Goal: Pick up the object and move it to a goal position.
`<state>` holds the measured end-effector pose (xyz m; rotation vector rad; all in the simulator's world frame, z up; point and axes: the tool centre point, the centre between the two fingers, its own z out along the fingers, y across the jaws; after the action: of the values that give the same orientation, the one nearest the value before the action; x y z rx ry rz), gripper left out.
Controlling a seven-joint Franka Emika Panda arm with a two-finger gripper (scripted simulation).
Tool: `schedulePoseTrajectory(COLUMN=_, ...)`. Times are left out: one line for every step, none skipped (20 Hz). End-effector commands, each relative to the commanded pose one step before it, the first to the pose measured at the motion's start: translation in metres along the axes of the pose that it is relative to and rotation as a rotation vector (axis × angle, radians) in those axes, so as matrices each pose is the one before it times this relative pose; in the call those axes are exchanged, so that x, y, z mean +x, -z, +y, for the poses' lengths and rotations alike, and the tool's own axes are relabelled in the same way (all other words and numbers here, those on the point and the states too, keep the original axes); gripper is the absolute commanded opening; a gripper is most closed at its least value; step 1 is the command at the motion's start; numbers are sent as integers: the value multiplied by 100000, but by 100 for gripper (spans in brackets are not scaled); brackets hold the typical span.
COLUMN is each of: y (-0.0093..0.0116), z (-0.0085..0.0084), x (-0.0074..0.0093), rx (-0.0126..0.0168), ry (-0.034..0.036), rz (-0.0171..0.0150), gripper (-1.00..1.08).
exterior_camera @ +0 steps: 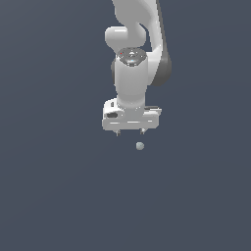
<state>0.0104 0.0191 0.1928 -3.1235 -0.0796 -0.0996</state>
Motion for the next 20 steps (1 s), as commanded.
schedulePoseTrajectory(y=0, z=1, x=0, rx=0, ry=0, rz=0, gripper=100)
schedulePoseTrajectory(y=-20, z=51, x=-16, rx=-23, ry=-120, rz=-65, gripper=100)
schedulePoseTrajectory(y=-65, z=161, x=-47, rx=-64, ry=-371, rz=-199, gripper=100)
schedulePoseTrajectory(y=-102, z=259, x=-78, rx=-103, ry=-607, rz=-321, gripper=100)
schedulePoseTrajectory(y=-140, z=362, x=-107, rx=-143, ry=-858, rz=-445, gripper=100)
schedulePoseTrajectory(y=-171, z=461, x=-133, rx=-180, ry=-1115, rz=-560, gripper=100)
schedulePoseTrajectory(y=-185, z=532, x=-147, rx=-202, ry=-1324, rz=-633, gripper=100)
schedulePoseTrajectory(y=-140, z=448, x=-117, rx=-163, ry=-1164, rz=-518, gripper=100)
schedulePoseTrajectory(y=-89, z=339, x=-82, rx=-116, ry=-933, rz=-377, gripper=100)
schedulePoseTrajectory(y=-45, z=233, x=-50, rx=-71, ry=-692, rz=-243, gripper=100)
schedulePoseTrajectory(y=-6, z=125, x=-23, rx=-30, ry=-426, rz=-116, gripper=100)
schedulePoseTrajectory(y=16, z=24, x=0, rx=3, ry=-138, rz=-7, gripper=100)
schedulePoseTrajectory(y=14, z=-46, x=12, rx=18, ry=125, rz=56, gripper=100)
schedulePoseTrajectory(y=-9, z=-93, x=11, rx=14, ry=358, rz=71, gripper=100)
schedulePoseTrajectory(y=-63, z=-92, x=-1, rx=-11, ry=521, rz=26, gripper=100)
schedulePoseTrajectory(y=-118, z=-91, x=-15, rx=-39, ry=685, rz=-27, gripper=100)
schedulePoseTrajectory(y=-168, z=-98, x=-27, rx=-60, ry=861, rz=-65, gripper=100)
schedulePoseTrajectory(y=-209, z=-115, x=-34, rx=-73, ry=1048, rz=-87, gripper=100)
schedulePoseTrajectory(y=-243, z=-146, x=-38, rx=-80, ry=1256, rz=-93, gripper=100)
schedulePoseTrajectory(y=-272, z=-179, x=-39, rx=-82, ry=1463, rz=-92, gripper=100)
